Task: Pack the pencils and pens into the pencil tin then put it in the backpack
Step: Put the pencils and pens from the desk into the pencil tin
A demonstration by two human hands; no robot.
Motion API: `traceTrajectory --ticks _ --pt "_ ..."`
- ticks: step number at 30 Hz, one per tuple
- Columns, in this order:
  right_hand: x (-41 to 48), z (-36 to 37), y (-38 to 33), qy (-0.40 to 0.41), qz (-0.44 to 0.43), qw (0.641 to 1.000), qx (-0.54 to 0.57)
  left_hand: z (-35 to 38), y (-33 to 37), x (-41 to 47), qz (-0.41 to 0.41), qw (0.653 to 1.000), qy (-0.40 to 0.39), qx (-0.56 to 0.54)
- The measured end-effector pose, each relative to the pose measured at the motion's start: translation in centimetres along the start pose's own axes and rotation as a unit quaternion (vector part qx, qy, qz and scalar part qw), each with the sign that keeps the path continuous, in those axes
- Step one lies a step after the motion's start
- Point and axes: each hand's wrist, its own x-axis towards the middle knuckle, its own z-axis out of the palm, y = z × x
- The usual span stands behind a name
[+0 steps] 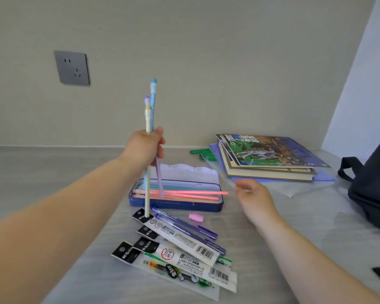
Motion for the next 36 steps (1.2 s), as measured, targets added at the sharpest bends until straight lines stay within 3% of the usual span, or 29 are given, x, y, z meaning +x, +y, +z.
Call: traceTrajectory --ticks 3,7,12,19,27,32,36 --pt "0.3 0.4 0.3 -0.030 0.050 0.998 -0.021 -0.9 0.0 1.2 0.034 0.998 -0.003 0.046" --pt "-0.4 1.1 -0.4 -0.060 0.020 0.998 -0.021 -1.7 -0.5 1.7 0.048 0.987 -0.059 0.144" --pt "-1.1 1.5 -0.6 -0.053 -0.001 0.999 -0.004 -1.7 -2.0 1.9 0.091 0.934 -0.092 0.334" --pt "-1.6 1.4 -1.2 -0.098 0.017 0.989 0.107 -1.1 -4.9 2.4 0.062 0.868 -0.216 0.443" --pt "0.4 1.8 0.3 -0.064 0.016 0.989 0.135 -1.1 -6.5 3.5 0.041 0.853 -0.227 0.468" --pt "1.9 2.5 0.3 -0.027 0.044 0.984 0.173 -1.0 -6.6 3.8 0.043 0.863 -0.231 0.446" --pt "3.2 2.2 -0.1 -0.073 0.041 0.983 0.166 -1.5 -6.2 3.8 0.039 0.840 -0.246 0.482"
